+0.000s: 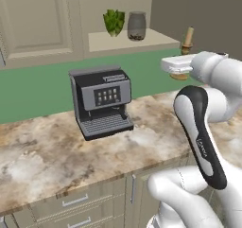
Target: Pick the jar and candle from the dining table and place them in the open cabinet. Close the cabinet after placing the objects.
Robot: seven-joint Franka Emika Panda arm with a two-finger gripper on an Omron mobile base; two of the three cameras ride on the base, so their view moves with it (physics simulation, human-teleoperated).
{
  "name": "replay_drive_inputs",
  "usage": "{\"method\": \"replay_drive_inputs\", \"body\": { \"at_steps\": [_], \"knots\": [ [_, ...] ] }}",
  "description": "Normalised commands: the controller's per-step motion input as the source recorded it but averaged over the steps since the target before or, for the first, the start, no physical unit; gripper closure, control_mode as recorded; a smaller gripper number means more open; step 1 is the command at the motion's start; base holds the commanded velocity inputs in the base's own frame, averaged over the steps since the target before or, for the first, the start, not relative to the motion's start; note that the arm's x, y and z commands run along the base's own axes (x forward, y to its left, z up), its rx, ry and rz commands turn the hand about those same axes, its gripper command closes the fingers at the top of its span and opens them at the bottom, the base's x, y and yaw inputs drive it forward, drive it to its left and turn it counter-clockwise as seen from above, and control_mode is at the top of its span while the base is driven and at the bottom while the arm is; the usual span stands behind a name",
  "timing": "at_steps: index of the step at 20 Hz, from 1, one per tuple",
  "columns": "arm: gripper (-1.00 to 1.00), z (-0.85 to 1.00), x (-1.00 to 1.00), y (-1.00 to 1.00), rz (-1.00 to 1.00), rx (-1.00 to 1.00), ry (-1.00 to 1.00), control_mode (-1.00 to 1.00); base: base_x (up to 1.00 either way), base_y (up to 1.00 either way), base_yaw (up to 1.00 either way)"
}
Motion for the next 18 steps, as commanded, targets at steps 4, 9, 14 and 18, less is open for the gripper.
{"method": "replay_drive_inputs", "body": {
  "at_steps": [4, 9, 14, 18],
  "knots": [
    [1.0, 0.32, 0.45, 0.0, 0.04, 0.03, 0.0, -1.0, 0.0, 0.0, 0.0],
    [1.0, 0.48, 0.53, 0.07, 0.0, 0.0, 0.02, -1.0, 0.0, 0.0, 0.0],
    [1.0, 0.15, 0.57, 0.07, 0.0, 0.0, 0.07, -1.0, 0.0, 0.0, 0.0],
    [1.0, 0.0, 0.68, 0.06, 0.0, 0.0, 0.06, -1.0, 0.0, 0.0, 0.0]
  ]
}}
